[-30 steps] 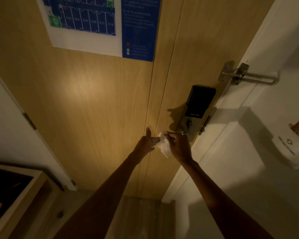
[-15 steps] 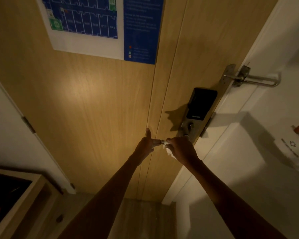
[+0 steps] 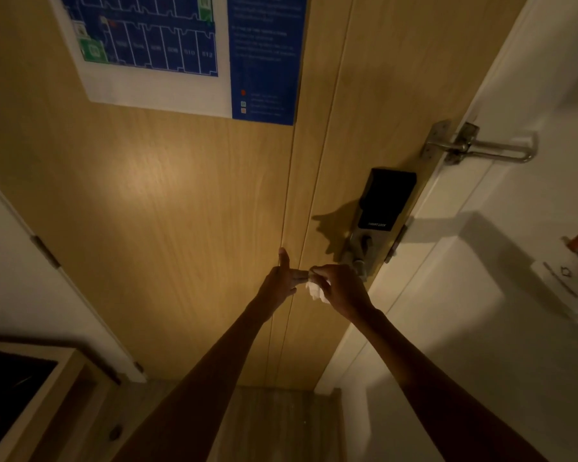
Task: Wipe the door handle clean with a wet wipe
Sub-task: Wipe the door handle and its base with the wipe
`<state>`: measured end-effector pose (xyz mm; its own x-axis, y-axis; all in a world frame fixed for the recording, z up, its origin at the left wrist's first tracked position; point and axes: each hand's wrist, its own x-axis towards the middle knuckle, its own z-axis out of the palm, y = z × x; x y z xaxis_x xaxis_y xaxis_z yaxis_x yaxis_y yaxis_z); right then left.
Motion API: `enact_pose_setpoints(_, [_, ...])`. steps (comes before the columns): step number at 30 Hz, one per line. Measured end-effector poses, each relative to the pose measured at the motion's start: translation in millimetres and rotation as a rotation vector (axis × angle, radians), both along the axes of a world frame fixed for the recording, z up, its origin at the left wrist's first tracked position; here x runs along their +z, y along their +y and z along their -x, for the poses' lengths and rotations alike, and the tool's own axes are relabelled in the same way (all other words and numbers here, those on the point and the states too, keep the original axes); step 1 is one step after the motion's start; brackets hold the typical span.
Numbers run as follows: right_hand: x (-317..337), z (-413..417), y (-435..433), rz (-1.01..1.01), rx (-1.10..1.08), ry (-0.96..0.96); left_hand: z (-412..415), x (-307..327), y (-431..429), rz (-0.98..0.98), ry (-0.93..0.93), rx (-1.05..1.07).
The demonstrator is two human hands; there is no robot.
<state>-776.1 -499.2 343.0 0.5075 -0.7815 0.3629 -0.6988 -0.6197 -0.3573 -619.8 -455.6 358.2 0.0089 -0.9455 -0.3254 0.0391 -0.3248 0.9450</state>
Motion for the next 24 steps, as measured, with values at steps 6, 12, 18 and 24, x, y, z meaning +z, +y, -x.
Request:
enact_pose_setpoints(6, [-4.0,4.6,8.0,0.165,-0.023,0.102,-3.9,1.2,-5.3,-0.045,0.010,-0.006])
enact_pose_setpoints(12, [-5.5,0.2,-0.4,0.088,0.007,0.144,-5.9,0.2,-5.9,-0.037,0.003,-0.027])
enact_pose_setpoints(18, [9.3,2.5,-16.4,-0.213,-0.009,0.213,-8.4,0.3,-9.6,-0.061,-0.007,-0.045])
enact_pose_setpoints(24, [-6.5,-2.1,-2.3,0.072,-0.016,0.185,-10.7,2.7,-10.7,-0.079,-0.013,-0.059])
